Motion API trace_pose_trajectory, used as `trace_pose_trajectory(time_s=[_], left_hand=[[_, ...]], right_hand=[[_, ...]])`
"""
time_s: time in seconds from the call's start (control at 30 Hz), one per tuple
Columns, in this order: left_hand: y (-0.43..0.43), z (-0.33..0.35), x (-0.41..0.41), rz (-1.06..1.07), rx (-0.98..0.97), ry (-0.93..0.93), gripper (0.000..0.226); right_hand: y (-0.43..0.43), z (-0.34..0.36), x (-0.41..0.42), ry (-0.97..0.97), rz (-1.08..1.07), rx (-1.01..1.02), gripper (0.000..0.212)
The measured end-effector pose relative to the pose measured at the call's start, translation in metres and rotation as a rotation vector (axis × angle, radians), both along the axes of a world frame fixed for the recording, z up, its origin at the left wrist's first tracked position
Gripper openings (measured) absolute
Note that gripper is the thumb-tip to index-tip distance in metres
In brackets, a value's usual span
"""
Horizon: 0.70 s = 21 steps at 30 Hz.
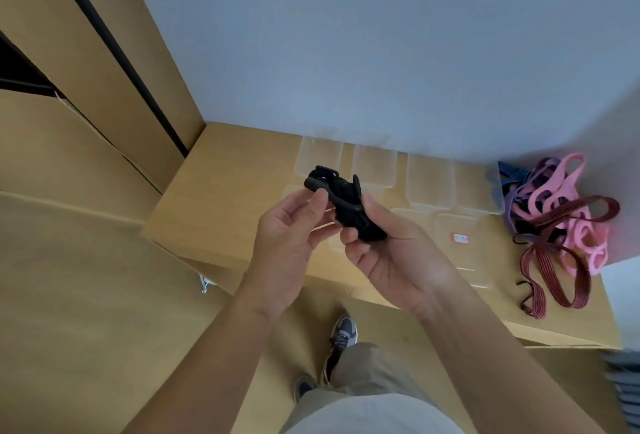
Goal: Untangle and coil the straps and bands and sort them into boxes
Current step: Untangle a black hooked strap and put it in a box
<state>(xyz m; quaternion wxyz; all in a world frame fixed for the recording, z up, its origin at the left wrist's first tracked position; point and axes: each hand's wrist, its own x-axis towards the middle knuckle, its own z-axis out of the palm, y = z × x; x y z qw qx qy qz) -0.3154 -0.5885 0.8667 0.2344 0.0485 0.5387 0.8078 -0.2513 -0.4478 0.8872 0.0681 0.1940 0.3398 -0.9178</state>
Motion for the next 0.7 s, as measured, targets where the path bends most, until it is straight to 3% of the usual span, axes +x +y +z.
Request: trace_pose_trajectory(time_s=[0.17,0.33,0.5,0.7], left_hand=[[0.010,-0.015,-0.030,-0.044,-0.172,-0.085,0.029],[0.027,-0.029,-0.079,-0.072,-0.320,-0.103,0.022],[0.047,-0.040,-0.127,-0.109,-0.405,-0.107,0.035],[0.065,-0.066,-0.184,-0.068,-0.580,-0.107,0.022]], right_hand=[[-0.010,-0.045,-0.039,-0.100,-0.124,0.158,0.038],[-0.016,-0.070,-0.088,-0.195,-0.135,0.517,0.022],[0.002,-0.080,-0.134,-0.172,-0.135,0.535,0.020],[0.028,-0.097,-0.177,-0.189,-0.055,0.550,0.028]])
